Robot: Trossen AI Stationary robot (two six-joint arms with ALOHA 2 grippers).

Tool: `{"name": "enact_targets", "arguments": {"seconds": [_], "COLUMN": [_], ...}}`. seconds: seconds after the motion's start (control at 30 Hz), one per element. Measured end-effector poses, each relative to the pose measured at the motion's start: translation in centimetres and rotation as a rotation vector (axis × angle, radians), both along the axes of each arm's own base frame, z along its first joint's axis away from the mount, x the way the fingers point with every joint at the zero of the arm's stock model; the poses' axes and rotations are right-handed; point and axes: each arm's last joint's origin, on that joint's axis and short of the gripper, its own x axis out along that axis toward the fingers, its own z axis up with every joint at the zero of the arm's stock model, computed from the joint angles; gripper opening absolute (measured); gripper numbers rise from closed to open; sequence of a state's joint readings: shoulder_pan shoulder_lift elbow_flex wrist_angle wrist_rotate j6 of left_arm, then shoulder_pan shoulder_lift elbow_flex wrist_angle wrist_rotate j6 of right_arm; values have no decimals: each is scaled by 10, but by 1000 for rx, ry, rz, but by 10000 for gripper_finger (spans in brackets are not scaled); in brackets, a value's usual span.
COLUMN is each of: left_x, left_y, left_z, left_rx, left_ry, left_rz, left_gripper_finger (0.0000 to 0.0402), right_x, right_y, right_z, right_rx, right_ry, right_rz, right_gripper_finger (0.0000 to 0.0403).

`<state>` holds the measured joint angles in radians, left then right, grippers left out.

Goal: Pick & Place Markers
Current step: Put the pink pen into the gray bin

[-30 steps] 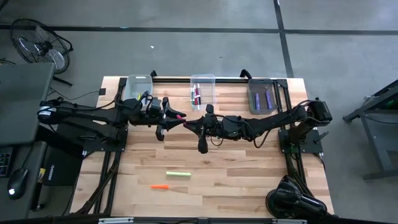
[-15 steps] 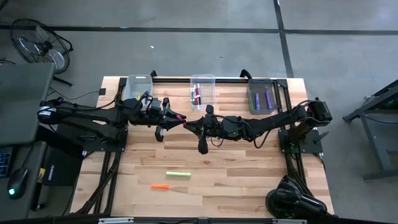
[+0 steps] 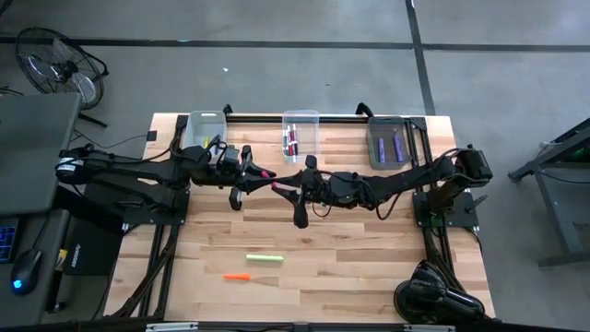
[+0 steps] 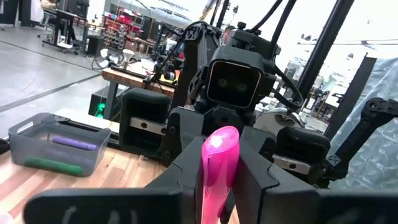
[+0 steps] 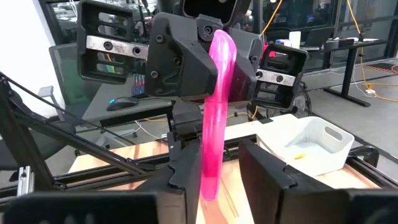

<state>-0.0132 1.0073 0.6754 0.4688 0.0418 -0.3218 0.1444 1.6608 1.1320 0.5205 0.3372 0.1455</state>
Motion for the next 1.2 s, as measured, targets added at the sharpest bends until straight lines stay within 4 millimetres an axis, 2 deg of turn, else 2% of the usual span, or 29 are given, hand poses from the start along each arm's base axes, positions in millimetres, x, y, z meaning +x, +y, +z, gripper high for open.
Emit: {"name": "enact_targets", "arguments": {"seconds": [0.43, 0.7, 0.93, 1.2], "left_x": [0, 1, -2, -19], "left_y": [0, 1, 3, 9], "left_z": [-1, -6, -4, 3], "left_rx": [2, 7, 19, 25], "left_ry": [9, 58, 56, 71], "left_rz": [3, 37, 101, 307], "left_gripper_finger": [50, 50, 50, 50], "right_x": [0, -5, -28, -59], "right_y": [2, 4, -1, -10], "right_z": [-1, -7, 8, 21], "right_rx": [34, 47, 67, 133], "right_ry": [4, 106, 198, 308], "right_rz": [63, -25, -111, -226], "right_gripper_finger": [182, 197, 198, 197]}}
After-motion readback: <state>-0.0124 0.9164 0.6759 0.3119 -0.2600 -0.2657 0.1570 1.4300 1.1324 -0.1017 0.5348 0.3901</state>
